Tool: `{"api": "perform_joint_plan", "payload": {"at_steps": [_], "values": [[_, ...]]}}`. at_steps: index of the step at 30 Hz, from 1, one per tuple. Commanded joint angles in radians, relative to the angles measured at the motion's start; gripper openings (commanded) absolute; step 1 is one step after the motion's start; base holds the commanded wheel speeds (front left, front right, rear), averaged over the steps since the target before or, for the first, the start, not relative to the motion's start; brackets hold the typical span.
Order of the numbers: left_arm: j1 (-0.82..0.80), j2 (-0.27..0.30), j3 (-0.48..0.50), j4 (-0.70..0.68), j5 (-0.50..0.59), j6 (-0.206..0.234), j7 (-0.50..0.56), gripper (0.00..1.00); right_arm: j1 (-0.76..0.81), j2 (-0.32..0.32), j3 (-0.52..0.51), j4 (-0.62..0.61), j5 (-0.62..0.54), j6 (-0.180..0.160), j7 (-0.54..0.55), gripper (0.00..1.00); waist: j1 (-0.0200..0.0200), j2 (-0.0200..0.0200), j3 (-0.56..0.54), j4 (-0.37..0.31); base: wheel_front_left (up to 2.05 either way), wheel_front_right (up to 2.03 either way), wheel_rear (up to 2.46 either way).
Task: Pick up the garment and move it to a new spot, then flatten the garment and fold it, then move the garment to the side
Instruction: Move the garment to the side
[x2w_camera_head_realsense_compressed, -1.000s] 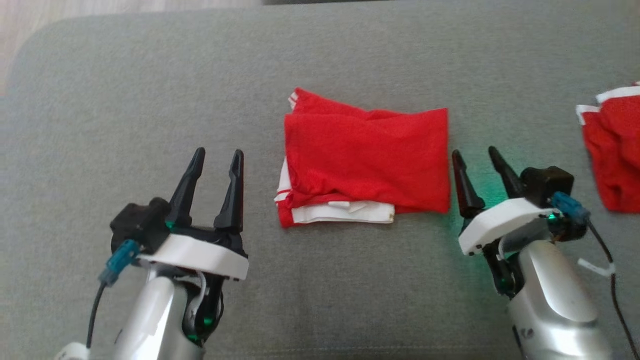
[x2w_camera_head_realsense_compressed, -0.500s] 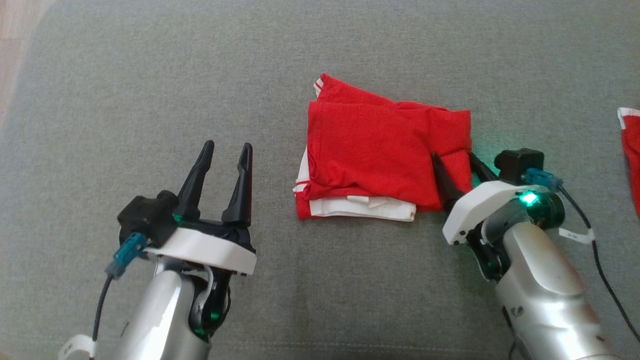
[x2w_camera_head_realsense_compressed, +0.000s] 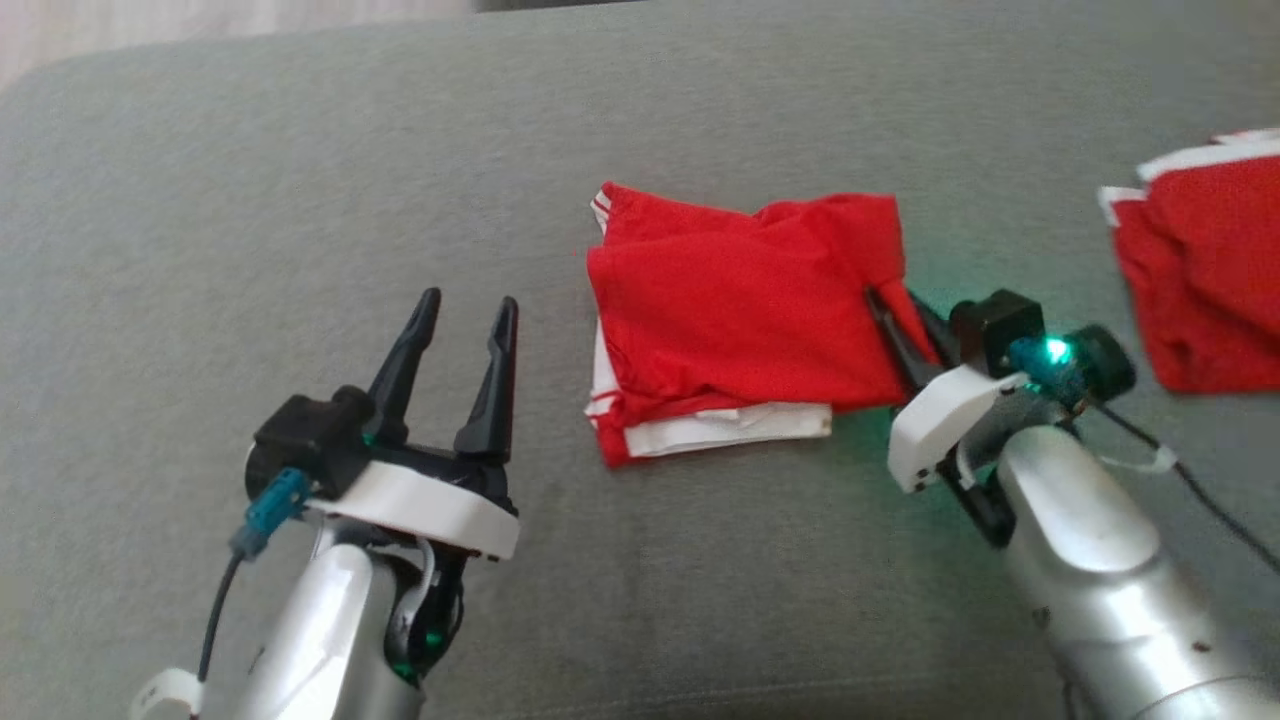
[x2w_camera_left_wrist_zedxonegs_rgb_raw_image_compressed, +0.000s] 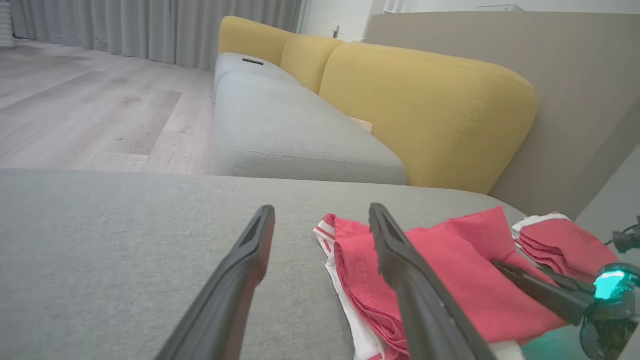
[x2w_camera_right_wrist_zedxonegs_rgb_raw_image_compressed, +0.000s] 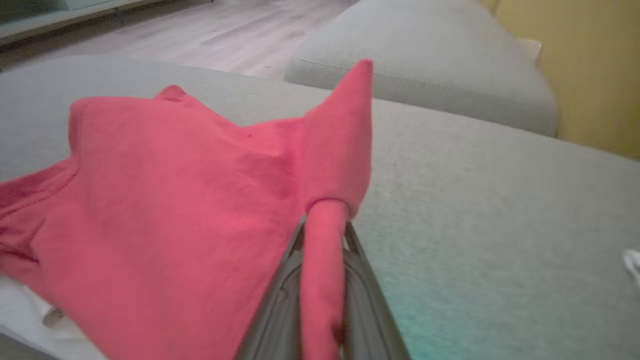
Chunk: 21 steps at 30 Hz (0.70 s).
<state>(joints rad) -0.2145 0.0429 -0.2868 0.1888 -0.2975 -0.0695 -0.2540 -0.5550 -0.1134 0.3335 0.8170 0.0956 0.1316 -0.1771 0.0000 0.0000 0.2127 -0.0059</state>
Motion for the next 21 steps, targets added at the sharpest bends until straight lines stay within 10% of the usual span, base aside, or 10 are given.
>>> {"api": "perform_joint_plan", "payload": {"at_steps": [1, 21], "values": [[-0.036, 0.007, 0.017, -0.033, 0.012, -0.004, -0.008, 1.0, -0.038, -0.027, 0.032, -0.041, -0.017, -0.001, -0.017, 0.0, 0.0, 0.0, -0.022, -0.056, 0.0, 0.0, 0.0], [-0.103, 0.007, -0.029, -0.029, 0.04, -0.013, -0.008, 1.0, -0.165, -0.489, 0.027, -0.133, 0.057, -0.001, 0.077, 0.0, 0.0, 0.0, 0.072, -0.244, 0.0, 0.0, 0.0]]}}
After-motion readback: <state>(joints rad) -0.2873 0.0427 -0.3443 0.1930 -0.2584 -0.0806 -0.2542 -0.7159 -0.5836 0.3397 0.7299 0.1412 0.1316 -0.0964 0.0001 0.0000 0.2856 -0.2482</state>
